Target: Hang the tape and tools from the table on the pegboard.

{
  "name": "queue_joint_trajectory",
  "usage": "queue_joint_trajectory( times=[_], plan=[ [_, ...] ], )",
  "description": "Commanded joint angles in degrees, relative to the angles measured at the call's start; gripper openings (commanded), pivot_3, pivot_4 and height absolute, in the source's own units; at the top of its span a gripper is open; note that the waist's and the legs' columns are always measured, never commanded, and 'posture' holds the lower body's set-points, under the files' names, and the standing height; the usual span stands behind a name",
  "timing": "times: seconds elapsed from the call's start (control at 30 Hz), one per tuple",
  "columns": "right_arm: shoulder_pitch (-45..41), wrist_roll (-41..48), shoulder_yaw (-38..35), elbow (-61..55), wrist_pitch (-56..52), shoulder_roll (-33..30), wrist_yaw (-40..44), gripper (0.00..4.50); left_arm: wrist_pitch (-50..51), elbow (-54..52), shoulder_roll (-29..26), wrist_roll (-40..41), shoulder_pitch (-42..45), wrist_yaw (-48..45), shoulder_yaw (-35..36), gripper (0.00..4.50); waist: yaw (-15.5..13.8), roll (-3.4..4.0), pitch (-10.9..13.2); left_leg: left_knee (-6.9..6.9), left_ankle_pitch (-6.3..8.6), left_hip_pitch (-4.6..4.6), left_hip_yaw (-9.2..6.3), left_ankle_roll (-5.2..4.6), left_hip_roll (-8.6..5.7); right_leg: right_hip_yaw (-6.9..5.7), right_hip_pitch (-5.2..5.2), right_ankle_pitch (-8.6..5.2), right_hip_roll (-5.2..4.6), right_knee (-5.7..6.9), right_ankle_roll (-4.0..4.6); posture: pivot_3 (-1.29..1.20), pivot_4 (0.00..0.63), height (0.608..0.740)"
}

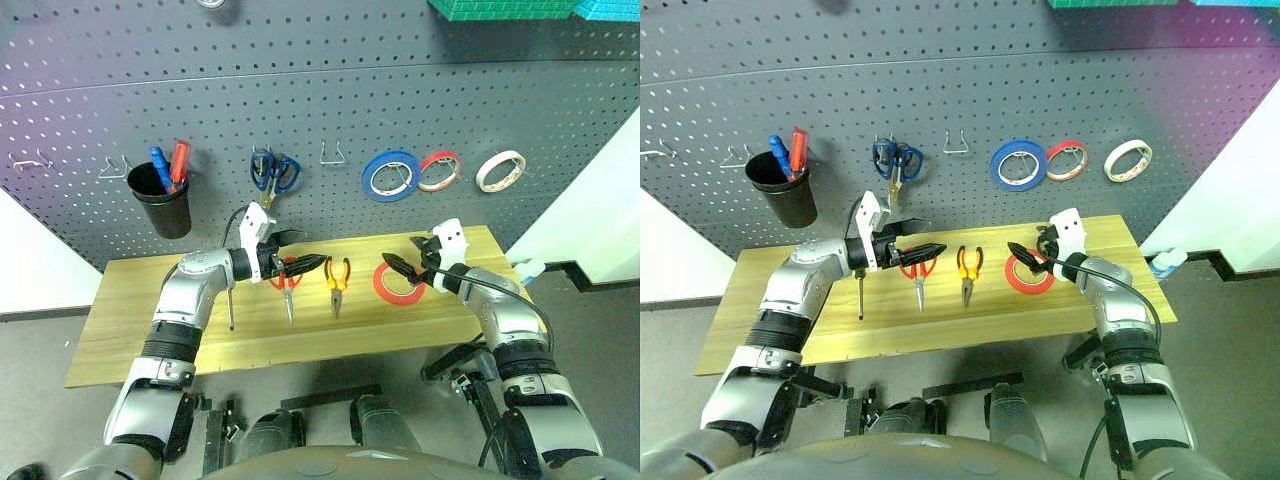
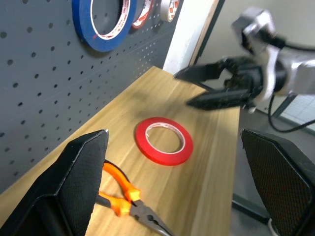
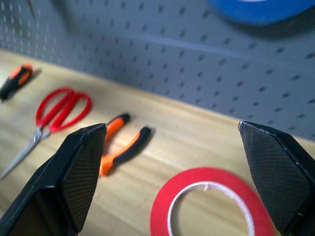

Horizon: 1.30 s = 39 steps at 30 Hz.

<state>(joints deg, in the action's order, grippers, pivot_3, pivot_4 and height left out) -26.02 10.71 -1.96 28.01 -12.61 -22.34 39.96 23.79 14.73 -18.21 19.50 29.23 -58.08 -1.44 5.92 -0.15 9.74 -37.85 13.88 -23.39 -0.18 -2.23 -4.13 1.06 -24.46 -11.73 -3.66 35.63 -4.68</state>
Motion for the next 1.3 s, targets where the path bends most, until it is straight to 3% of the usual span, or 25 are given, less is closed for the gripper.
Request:
queue_joint_trajectory(
  times=[0.03,0.27,0.53,0.8,1.1,1.3],
  plan=[
    [-0.9,-0.7,0.7,-0.2,0.5,0.1,0.3,4.5,2.7,-5.0,-0.6,1.7,-1.3,1.3,0.2,4.49,-0.5,0.01,1.1,0.0,-0.01,0.0,0.0,-0.01,0.0,0.0,0.0,-0.01,0.0,0.0,0.01,-0.09,0.257,0.74],
    [-0.2,-2.4,2.1,1.2,0.8,-0.3,0.4,4.5,6.9,-11.3,-1.4,3.3,-4.3,3.2,0.0,4.49,-2.1,-0.15,4.0,0.02,-0.01,-0.3,0.0,-0.06,0.01,-0.03,-0.28,-0.02,-0.03,-0.08,0.03,-0.08,0.315,0.74],
    [1.4,-5.4,3.7,0.5,-0.9,-1.9,-1.0,4.5,9.7,-15.3,-2.1,4.9,-6.9,3.9,-0.6,4.49,-2.0,-0.26,5.6,0.0,0.0,-0.96,-0.01,-0.1,0.01,-0.06,-0.89,0.0,-0.05,-0.11,0.01,-0.1,0.326,0.74],
    [3.8,-8.5,5.8,-2.2,-3.4,-3.9,-1.5,4.5,10.5,-16.2,-2.3,5.5,-7.2,4.1,-1.5,4.49,-1.9,-0.26,6.0,0.0,0.01,-1.01,0.0,-0.1,0.01,-0.06,-0.91,-0.02,-0.06,-0.15,0.04,-0.11,0.324,0.74],
    [0.7,-13.7,9.5,-1.6,-3.8,-6.5,-0.8,4.5,10.8,-16.9,-3.3,6.2,-7.3,4.2,-1.6,4.49,-2.0,-0.27,6.4,0.01,0.01,-1.06,0.0,-0.09,0.01,-0.07,-0.94,-0.02,-0.06,-0.23,0.03,-0.1,0.32,0.74],
    [-1.1,-15.4,11.8,-1.4,-6.1,-7.5,1.8,4.5,12.0,-20.9,-7.1,7.2,-8.8,2.1,-1.6,4.49,-2.0,-0.25,6.4,0.11,0.01,-1.08,0.0,-0.09,0.01,-0.08,-0.97,-0.02,-0.06,-0.3,0.04,-0.09,0.32,0.74]
  ],
)
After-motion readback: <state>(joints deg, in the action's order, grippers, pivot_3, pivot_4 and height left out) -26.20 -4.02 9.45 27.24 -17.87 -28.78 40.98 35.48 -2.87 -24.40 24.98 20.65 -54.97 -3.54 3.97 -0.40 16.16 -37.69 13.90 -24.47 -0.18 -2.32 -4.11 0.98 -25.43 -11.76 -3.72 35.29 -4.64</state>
